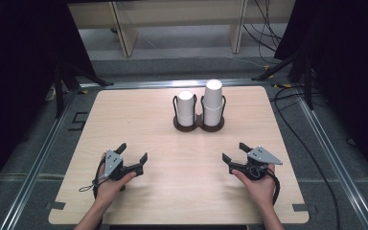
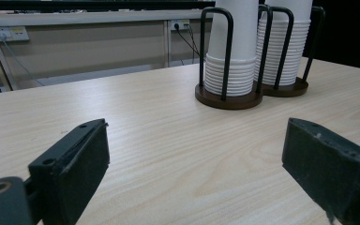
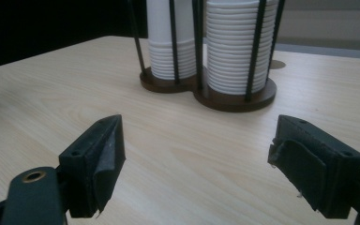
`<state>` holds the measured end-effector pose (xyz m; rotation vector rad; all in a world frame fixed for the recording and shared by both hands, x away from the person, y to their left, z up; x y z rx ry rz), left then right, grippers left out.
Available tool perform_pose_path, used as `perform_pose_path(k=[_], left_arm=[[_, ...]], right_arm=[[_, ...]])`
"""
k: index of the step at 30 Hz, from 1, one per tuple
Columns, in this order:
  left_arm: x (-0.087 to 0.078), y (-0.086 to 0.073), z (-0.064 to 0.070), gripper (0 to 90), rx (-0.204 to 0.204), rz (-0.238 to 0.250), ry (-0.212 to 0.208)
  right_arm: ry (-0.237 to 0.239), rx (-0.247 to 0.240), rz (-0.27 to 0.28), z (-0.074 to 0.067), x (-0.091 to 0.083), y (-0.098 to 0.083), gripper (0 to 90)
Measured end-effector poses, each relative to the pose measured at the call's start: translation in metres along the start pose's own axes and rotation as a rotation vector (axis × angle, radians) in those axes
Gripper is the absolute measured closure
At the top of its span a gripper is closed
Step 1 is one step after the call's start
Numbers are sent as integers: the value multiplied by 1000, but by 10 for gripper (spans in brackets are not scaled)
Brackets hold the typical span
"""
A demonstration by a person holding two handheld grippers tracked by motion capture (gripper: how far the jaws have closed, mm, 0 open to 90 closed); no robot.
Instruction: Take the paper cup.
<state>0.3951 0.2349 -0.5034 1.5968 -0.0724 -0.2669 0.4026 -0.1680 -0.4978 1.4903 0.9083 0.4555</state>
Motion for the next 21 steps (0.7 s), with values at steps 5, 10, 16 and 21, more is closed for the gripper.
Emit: perform_pose_path(k=[5,10,16,21], left_arm=[[5,1,4,72,33,-22,-19],[12,5,10,81,58,-38,-50],[35,13,20,93,105,-38,-98],[56,22,26,99,128,-34,-120]], right_arm=[[18,-19,3,-4,6,8,193],[26,-36,-7,-8,10,18,201],[19,-66,9,-8,22,34,214],[52,-51,15,-8,38,48,222]])
Point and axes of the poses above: each handheld gripper's, and its own axes: x roughly forward along the jaws, y roughly out of its top, z roughly to its right, the point moved 4 cm from there along x, roughly forward along the jaws, and after that the axes turned 14 degrees about y, right-handed, at the moved point
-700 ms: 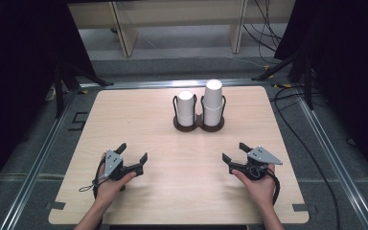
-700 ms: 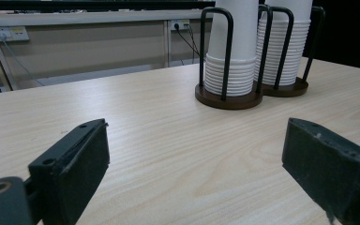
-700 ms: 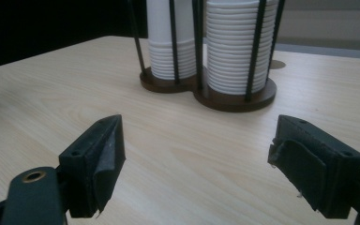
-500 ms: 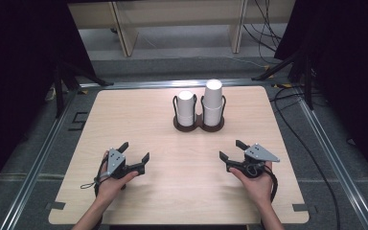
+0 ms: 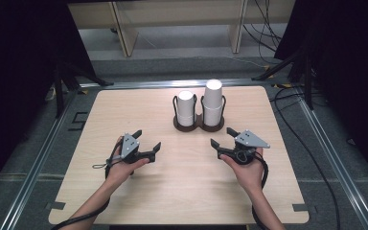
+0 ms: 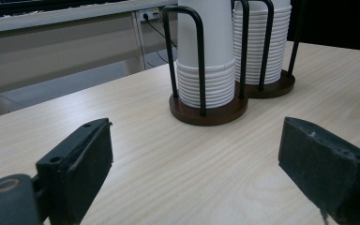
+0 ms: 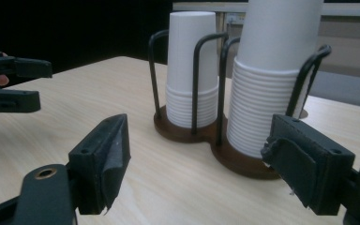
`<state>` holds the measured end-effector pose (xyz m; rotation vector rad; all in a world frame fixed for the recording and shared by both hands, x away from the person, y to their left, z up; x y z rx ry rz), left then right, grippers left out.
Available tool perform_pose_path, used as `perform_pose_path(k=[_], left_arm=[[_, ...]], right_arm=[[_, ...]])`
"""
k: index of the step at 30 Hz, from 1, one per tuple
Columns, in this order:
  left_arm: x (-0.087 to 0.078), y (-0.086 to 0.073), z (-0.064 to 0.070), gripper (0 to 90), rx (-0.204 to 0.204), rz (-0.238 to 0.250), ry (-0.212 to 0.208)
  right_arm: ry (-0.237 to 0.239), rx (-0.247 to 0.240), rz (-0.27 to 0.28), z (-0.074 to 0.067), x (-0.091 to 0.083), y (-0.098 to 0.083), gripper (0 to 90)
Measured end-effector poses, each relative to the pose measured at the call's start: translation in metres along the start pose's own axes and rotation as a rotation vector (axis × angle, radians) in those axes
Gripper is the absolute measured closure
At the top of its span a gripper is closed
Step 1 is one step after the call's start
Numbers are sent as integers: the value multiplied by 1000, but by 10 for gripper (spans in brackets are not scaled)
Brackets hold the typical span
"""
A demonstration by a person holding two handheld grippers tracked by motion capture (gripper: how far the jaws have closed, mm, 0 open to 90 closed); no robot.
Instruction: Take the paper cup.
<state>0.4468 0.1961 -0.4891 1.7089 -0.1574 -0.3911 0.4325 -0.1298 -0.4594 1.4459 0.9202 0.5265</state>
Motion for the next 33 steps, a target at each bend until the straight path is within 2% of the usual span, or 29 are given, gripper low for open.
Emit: perform_pose_path(k=[1,2,3,4,5,6,7,8,13,14,17,19,22,23,24,27,30,33], left_arm=[[3,1,1,102,4,-8,-5],[3,1,1,108,4,-8,-5],[6,3,2,113,6,-3,-7],[12,4,4,115,13,-15,-14],[12,4,4,117,13,-15,-14],[16,5,6,117,15,-9,-19],[19,6,6,119,17,-14,-19],[23,7,7,122,19,-19,-20],[37,12,12,121,21,-15,-17],[41,14,15,120,24,-16,-20],[47,16,18,120,30,-18,-22],[54,19,22,119,45,-22,-35],[64,22,27,118,50,-22,-44],[64,22,27,119,50,-22,-44],[71,24,30,120,53,-24,-50],[78,26,33,121,65,-23,-53],[91,29,37,124,81,-30,-58],[97,29,37,129,79,-38,-54]], right_arm=[[-17,-26,-4,1,2,3,223],[-5,-31,9,1,6,6,224],[-1,-17,12,0,9,9,225],[-6,-35,19,1,12,12,228],[8,-16,16,0,16,14,228],[8,-16,16,0,16,14,228],[-9,-39,7,1,18,16,230],[6,-23,0,0,21,18,231],[6,-25,-1,0,36,29,237],[11,-40,6,1,40,34,238],[15,-38,-3,1,46,37,239],[10,-65,-15,3,52,43,242],[11,-62,-2,3,62,49,250],[13,-46,-10,2,64,51,253],[14,-52,-17,3,68,52,253],[10,-46,-20,2,74,55,256],[20,-74,-14,5,86,60,268],[12,-68,-21,5,93,61,278]])
Point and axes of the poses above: each handheld gripper's, and its own axes: x roughly forward along the jaws, y roughly out of its top, z roughly to its right, the point moved 4 cm from there along x, roughly forward along the jaws, and after that the axes turned 14 degrees about y, right-handed, at the moved point
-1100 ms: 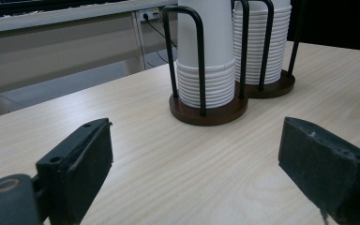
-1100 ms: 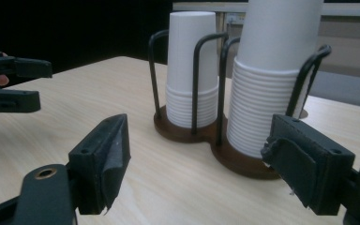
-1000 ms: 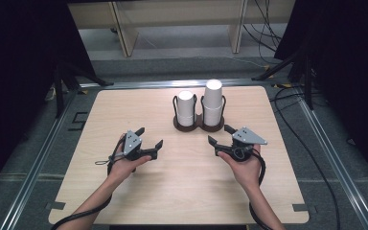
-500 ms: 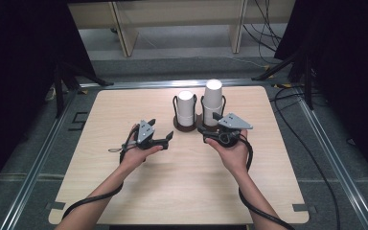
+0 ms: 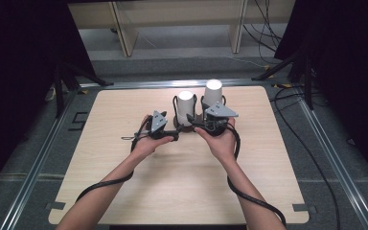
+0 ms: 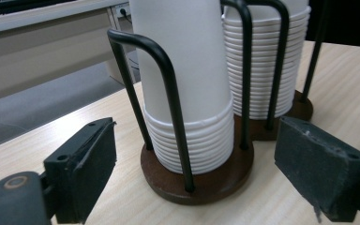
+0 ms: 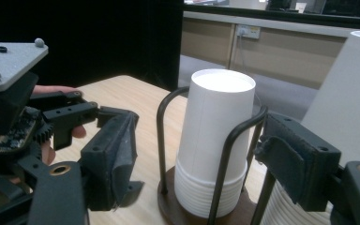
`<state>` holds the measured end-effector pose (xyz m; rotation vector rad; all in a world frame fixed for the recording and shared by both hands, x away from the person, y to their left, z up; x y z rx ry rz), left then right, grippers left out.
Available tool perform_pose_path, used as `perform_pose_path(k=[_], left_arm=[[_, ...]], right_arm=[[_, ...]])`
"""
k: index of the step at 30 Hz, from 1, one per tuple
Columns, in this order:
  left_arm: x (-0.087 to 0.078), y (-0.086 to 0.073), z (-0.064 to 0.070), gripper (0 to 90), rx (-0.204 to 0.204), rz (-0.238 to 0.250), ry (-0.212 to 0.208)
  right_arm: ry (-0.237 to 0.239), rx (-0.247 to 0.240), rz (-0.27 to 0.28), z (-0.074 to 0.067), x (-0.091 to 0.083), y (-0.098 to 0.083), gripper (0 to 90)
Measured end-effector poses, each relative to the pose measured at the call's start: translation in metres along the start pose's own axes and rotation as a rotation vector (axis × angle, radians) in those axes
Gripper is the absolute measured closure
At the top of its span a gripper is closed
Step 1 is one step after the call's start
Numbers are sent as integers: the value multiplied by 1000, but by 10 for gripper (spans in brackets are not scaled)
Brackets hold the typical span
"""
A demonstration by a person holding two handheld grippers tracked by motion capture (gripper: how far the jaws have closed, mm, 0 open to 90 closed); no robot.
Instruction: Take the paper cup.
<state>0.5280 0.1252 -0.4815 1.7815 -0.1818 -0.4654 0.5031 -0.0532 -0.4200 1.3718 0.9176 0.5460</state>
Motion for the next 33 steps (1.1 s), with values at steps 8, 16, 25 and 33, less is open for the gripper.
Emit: perform_pose_path(k=[8,16,25,33], left_arm=[[19,-7,1,150,5,-42,-17],[33,-11,4,154,-35,-87,-11],[40,-12,3,185,-40,-103,-21],[46,-11,7,188,-35,-115,-33]], right_arm=[[-20,15,-6,9,23,8,278],[-51,15,2,20,44,15,294],[-109,6,-37,30,56,17,302],[-123,18,-50,34,67,16,309]])
Point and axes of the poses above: each handheld gripper's, and its own axes: x roughly forward along the jaws, y roughly out of its top, z roughly to its right, the point moved 4 cm from there along x, roughly forward along the jaws, and after that the axes turned 14 degrees about y, right-handed, at the moved point
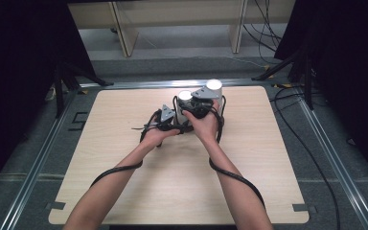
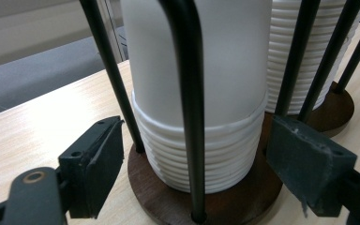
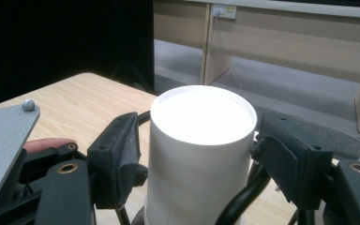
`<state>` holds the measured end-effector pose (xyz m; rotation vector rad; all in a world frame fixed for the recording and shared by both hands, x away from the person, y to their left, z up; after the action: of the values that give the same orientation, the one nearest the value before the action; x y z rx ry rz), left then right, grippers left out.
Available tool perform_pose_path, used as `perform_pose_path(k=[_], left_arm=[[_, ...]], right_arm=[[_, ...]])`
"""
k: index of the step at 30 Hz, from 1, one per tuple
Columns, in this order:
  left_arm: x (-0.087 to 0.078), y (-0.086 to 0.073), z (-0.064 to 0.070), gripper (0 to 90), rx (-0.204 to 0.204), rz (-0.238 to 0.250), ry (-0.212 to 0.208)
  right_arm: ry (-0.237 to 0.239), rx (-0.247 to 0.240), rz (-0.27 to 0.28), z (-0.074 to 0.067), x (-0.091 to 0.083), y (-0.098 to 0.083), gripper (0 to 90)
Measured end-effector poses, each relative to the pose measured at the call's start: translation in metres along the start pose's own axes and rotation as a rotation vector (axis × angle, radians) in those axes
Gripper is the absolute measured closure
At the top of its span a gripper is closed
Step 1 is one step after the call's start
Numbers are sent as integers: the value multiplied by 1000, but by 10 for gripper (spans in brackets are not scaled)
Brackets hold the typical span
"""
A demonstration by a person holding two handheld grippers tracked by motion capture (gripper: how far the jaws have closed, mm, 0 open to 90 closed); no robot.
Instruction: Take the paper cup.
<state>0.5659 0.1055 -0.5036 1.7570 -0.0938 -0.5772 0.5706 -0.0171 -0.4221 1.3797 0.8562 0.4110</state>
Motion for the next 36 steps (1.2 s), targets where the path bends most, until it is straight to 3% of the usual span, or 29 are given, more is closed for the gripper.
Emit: perform_pose_path(k=[3,7,9,10,13,15,18,24,26,27,28,33,34,36], left_arm=[[2,0,1,198,-4,-2,-2],[5,-1,2,205,-3,-12,-5],[6,-1,2,208,-8,-14,-3],[7,-1,2,212,-6,-18,-4],[8,0,2,217,-3,-12,-4],[7,0,2,233,-1,-15,-2],[8,0,2,232,-10,-7,-5],[8,0,2,233,-14,-7,-2],[8,0,2,234,-14,-6,-2],[8,0,2,234,-13,-5,-1],[7,-1,1,234,3,-13,-4],[7,-1,1,235,4,-13,-6],[7,-1,1,235,6,-11,-5],[7,-1,1,236,12,-16,-8]], right_arm=[[1,-7,-6,0,3,0,312],[-9,29,-16,-2,6,1,321],[-15,-4,-16,1,8,2,330],[-13,35,-24,0,8,3,332],[-15,20,-30,2,11,4,335],[-22,63,-35,0,13,4,334],[-27,77,-33,-1,15,4,329],[-32,61,-33,-2,17,3,321],[-32,18,-27,0,19,3,320],[-39,49,-19,-2,20,2,322],[-47,49,-20,-1,19,2,326],[-43,43,-23,-1,18,2,335],[-27,65,-15,-3,19,2,336],[-39,34,-15,-1,18,2,338]])
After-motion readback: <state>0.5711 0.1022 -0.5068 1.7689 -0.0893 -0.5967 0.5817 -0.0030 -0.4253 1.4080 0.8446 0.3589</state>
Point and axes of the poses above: each handheld gripper's, and its own axes: x roughly forward along the jaws, y roughly out of its top, z roughly to its right, the point moved 4 cm from there along x, roughly forward along the jaws, and after that the axes turned 14 degrees about y, right-handed, at the moved point
